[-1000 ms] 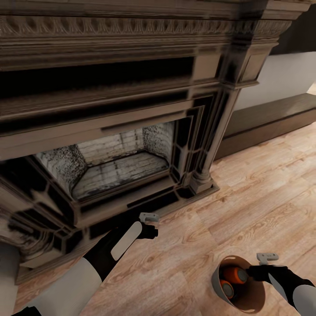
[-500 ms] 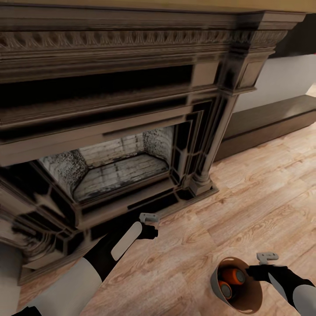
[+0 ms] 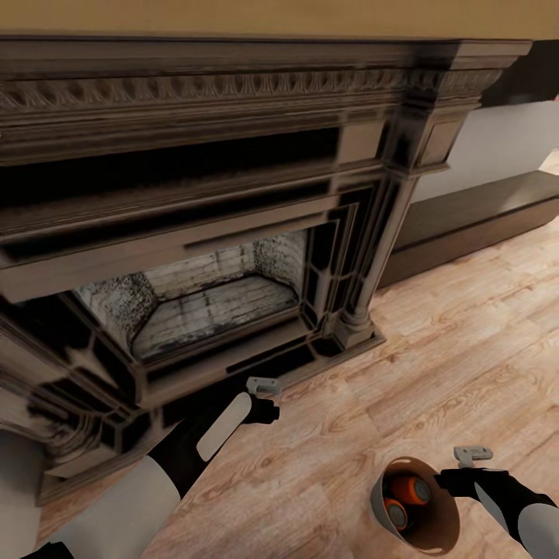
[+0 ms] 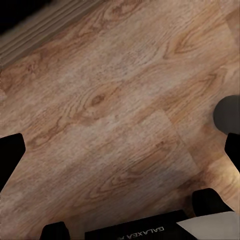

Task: Put the three can of soda from the living room inside the tash can in the kitchen.

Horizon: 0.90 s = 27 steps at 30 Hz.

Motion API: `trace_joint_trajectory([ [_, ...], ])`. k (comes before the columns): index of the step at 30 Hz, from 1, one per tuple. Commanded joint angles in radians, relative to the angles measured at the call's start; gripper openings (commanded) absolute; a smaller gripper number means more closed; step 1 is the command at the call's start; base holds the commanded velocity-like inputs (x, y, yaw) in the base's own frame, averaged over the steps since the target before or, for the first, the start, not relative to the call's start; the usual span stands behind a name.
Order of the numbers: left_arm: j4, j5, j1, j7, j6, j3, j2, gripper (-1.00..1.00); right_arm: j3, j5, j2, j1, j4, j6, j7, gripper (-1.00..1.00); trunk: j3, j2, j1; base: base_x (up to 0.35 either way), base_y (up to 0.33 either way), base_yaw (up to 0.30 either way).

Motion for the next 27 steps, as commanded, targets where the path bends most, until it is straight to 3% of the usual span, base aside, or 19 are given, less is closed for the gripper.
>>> trace_joint_trajectory([
  [1,0.0,0.0,0.0,0.0,0.0,-0.001,0.0,1.0,0.0,0.0,0.0,0.0,0.0,0.0,0.0,1.0,0.003,0.007,-0.004,0.0,0.0,0.0],
  [27,0.005,-0.002,-0.001,0.002,0.0,-0.003,0.0,1.0,0.002,0.0,0.0,0.0,0.001,0.0,0.0,1.0,0.085,0.189,-0.104,0.0,0.0,0.0],
])
